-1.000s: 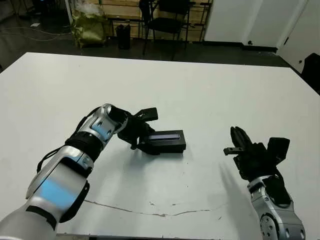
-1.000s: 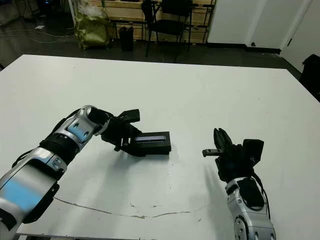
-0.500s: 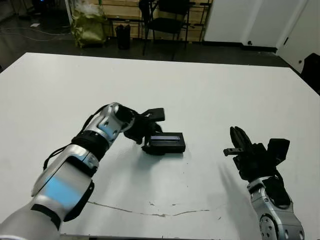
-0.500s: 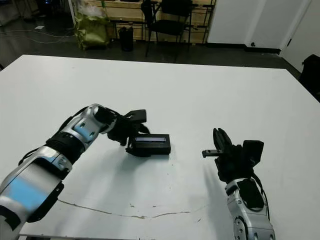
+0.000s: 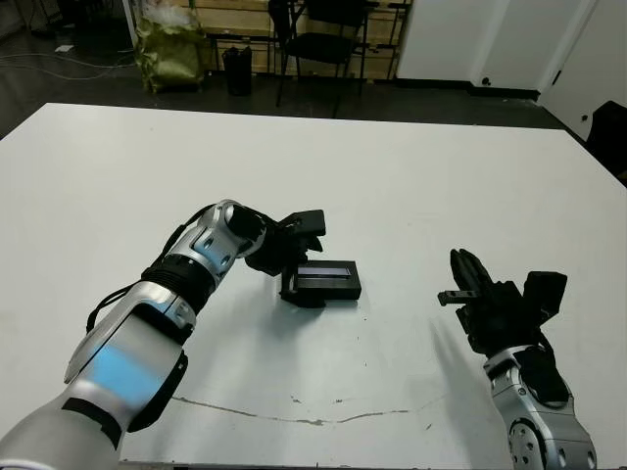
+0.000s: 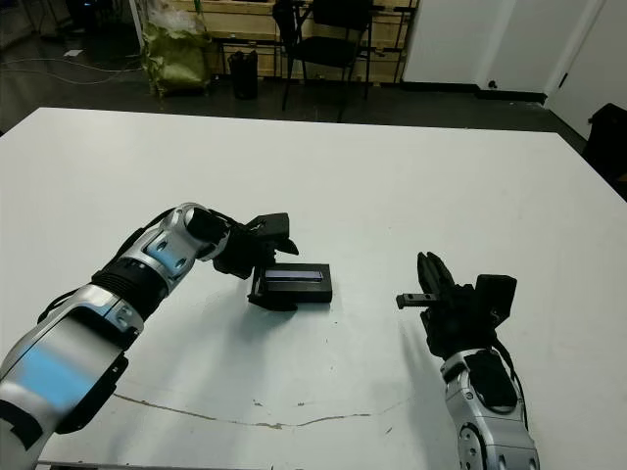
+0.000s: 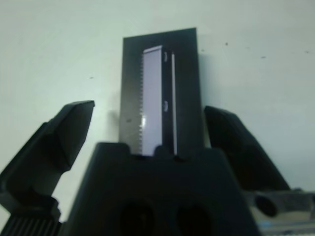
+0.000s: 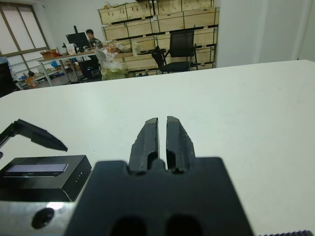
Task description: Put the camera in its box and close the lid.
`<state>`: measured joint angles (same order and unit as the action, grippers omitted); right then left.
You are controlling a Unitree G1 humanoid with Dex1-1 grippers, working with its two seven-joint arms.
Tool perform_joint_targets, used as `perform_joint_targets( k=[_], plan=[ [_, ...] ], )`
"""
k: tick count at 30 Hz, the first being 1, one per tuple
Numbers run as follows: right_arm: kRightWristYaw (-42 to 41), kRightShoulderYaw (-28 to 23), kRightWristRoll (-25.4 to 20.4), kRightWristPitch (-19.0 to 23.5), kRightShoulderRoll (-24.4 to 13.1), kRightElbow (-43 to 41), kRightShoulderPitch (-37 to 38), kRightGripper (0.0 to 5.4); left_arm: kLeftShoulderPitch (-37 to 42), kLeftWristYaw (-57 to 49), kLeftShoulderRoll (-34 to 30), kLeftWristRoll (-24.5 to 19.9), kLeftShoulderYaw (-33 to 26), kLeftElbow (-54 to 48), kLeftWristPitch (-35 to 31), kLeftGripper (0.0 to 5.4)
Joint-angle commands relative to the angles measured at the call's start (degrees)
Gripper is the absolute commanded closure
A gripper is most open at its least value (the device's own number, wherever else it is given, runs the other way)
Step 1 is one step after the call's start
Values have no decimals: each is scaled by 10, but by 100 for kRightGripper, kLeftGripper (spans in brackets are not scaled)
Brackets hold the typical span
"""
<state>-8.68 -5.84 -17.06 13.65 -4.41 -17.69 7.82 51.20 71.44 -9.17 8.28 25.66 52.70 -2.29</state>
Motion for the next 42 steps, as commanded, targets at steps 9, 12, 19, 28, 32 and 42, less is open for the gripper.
perform_joint_targets(
  k=[9, 12, 19, 28, 32, 42],
  plan=[
    [13, -11, -11, 42, 1, 9, -14, 540, -6, 164, -41, -173, -152, -15, -113, 2],
    [16, -8, -6, 49, -5, 4, -16, 540, -22, 187, -48, -223, -173, -70, -202, 2],
    [1, -12, -13, 30, -2, 15, -16, 540, -117, 58, -49, -304, -250, -229, -308, 2],
    [-1, -9, -11, 21, -1, 16, -11, 540, -292, -300, 35, -221, -262, -454, -132, 162],
    [1, -5, -6, 19, 0, 13, -9, 540, -324, -346, 56, -196, -226, -442, -87, 259],
    [6, -4, -8, 27, 2, -1, -3, 540, -316, -380, 54, -140, -150, -389, -66, 507]
  ],
)
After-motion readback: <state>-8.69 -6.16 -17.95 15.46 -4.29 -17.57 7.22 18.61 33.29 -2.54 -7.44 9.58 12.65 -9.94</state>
